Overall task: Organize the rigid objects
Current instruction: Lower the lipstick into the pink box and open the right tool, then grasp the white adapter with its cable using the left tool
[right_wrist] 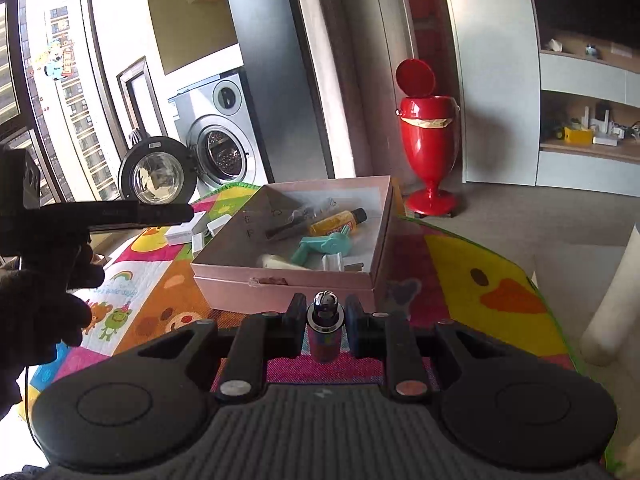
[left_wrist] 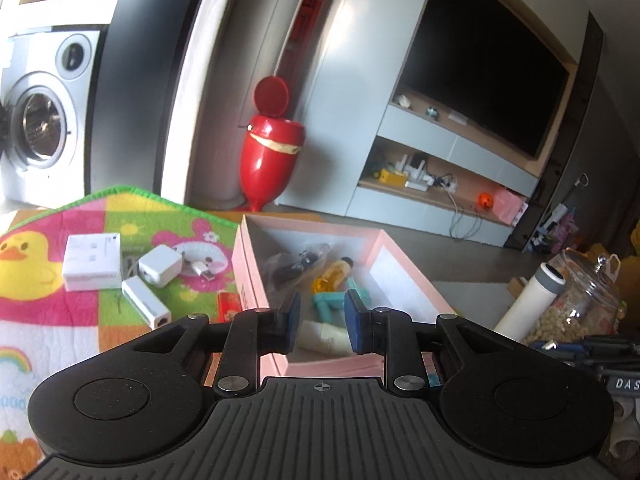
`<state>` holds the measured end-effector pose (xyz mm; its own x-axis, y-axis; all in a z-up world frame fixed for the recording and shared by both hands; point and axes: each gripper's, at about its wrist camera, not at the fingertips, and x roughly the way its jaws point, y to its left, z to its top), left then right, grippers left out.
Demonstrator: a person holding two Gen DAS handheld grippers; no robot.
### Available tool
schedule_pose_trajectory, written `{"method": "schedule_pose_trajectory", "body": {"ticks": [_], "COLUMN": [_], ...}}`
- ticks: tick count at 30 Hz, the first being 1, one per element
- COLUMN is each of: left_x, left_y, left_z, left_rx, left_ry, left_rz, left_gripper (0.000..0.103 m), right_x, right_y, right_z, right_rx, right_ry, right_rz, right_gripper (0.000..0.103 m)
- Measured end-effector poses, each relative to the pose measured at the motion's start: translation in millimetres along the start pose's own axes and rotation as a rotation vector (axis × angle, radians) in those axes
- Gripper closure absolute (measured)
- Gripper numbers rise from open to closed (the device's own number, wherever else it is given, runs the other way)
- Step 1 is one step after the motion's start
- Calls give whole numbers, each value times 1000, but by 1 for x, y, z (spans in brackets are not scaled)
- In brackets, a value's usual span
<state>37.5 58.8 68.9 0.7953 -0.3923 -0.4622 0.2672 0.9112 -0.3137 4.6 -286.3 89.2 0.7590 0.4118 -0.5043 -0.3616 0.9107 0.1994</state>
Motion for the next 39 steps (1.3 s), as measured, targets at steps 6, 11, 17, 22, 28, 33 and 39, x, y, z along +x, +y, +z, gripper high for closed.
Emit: {"method": "schedule_pose_trajectory", "body": {"ticks": [6,11,17,22,28,33,39], "left_x": [-17,-28,-35,-34,-19,-1,42], "left_y": [25,35,56,76,90,113,127], "left_z": [-42,-56,-66,-70,-63,-25,15], "left_rx": [-84,-43,-90,-140,-169,-239,-285], "left_ry": [48,65,77,84,85,-6,6], "left_rz": [31,27,35,63,95,192,278], "left_gripper": [76,76,76,76,76,76,76], "right_x": [54,137,207,223,192,151,116], "right_y": [21,55,82,81,82,84,92], "right_z": [64,89,75,64,71,63,34], "right_rx": [1,-39,-67,-69,-107,-157,-273], "right_ry": [10,127,248,298,224,161,121], "right_rz": [73,67,5,-3,-24,-17,-50], "right_gripper": [83,83,83,82,55,49,48]}}
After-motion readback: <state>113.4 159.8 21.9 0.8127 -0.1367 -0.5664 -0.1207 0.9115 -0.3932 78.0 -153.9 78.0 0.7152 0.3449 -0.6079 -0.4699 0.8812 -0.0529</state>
